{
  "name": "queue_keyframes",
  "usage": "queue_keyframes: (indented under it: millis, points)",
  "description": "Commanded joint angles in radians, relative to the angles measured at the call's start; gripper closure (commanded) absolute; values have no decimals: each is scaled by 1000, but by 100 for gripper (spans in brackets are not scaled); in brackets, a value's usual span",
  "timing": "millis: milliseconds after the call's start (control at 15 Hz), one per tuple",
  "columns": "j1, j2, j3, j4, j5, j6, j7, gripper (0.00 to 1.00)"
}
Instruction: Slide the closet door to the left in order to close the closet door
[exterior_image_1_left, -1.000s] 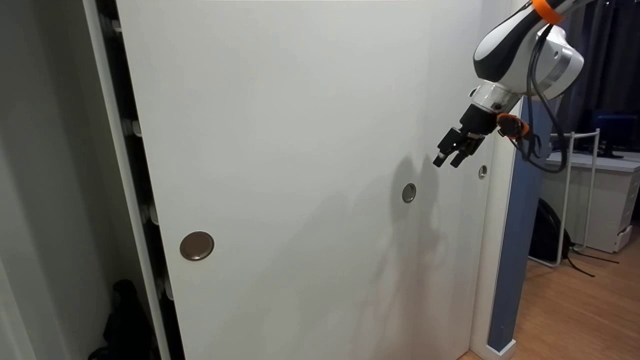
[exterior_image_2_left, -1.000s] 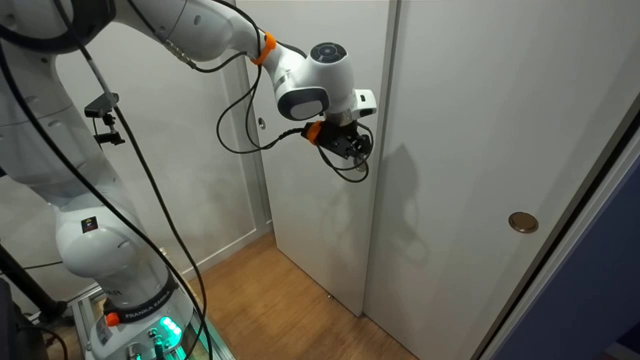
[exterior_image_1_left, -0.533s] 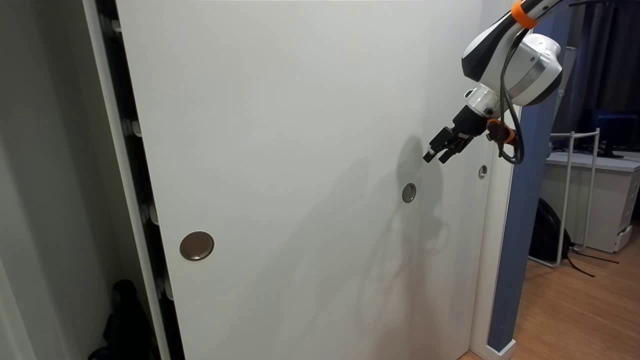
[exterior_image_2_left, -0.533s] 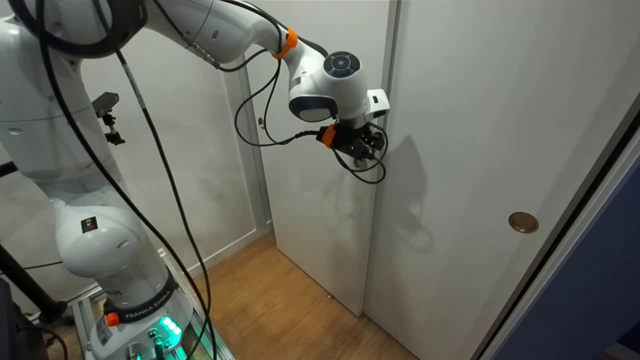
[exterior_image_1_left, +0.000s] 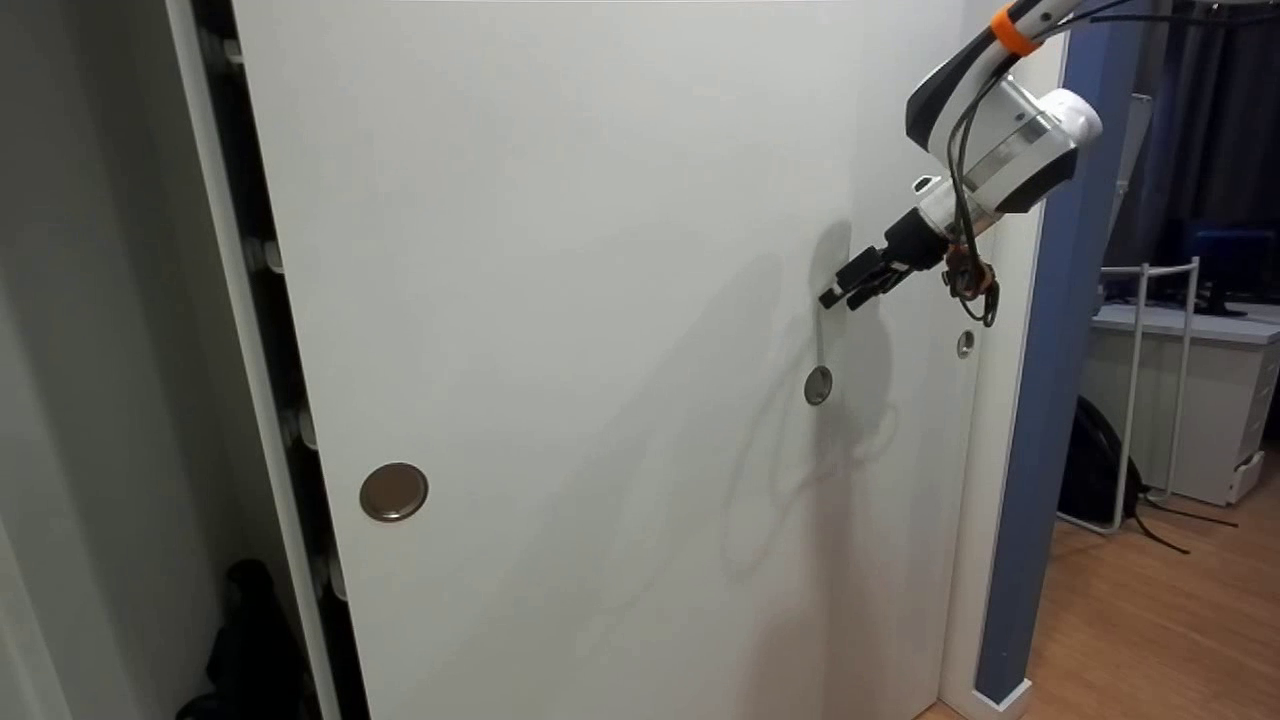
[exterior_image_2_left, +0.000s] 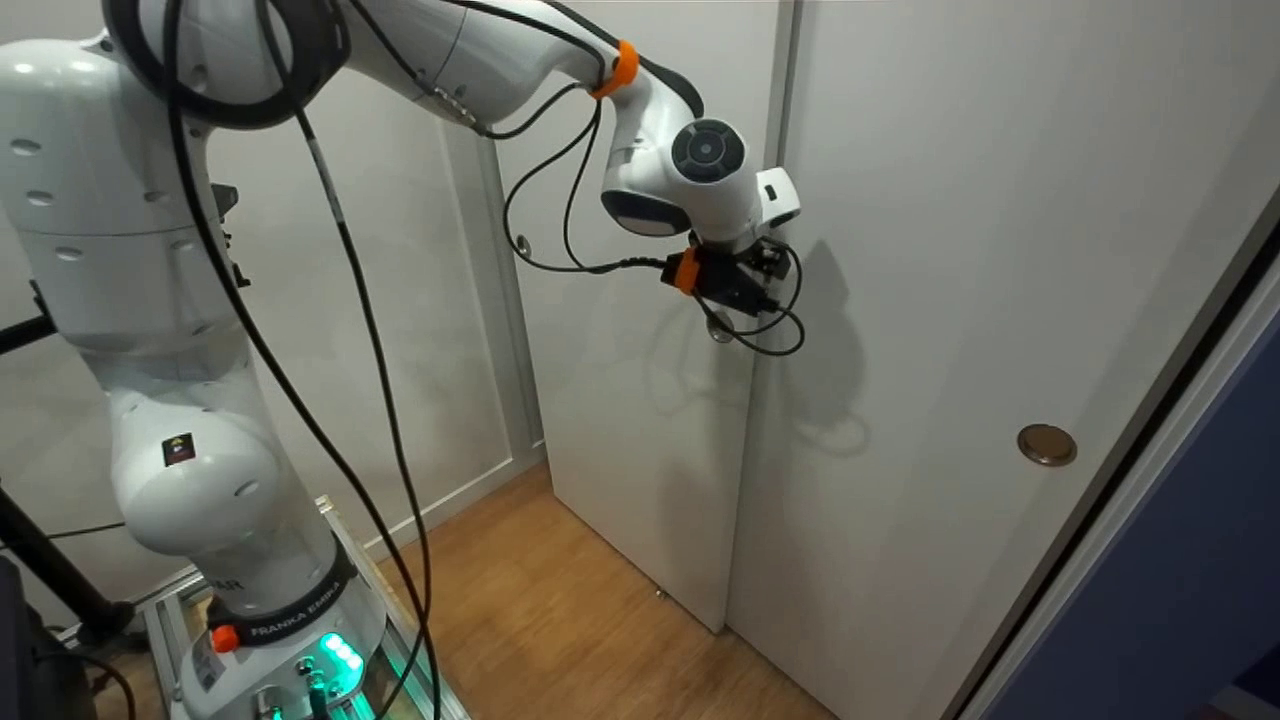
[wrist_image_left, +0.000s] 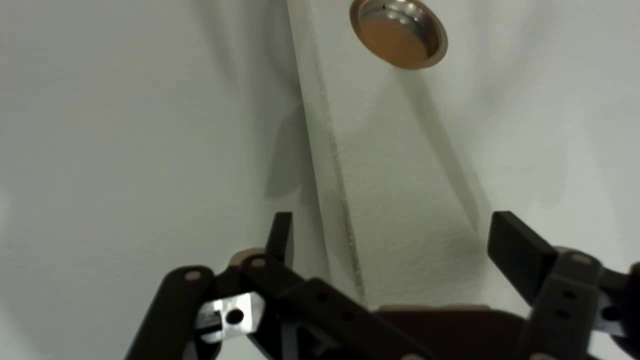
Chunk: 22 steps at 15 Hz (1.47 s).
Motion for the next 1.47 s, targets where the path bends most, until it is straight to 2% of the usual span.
queue_keyframes:
  millis: [0, 333, 667, 933, 1400]
  points:
    - [-15, 33, 11, 44, 82, -79, -78, 0]
    - [-11, 20, 6, 22, 41, -181, -29, 0]
    - [6, -19, 35, -15, 41, -186, -20, 0]
    - [13, -28, 60, -27, 83, -213, -49, 0]
    - [57, -40, 117, -46, 101, -219, -65, 0]
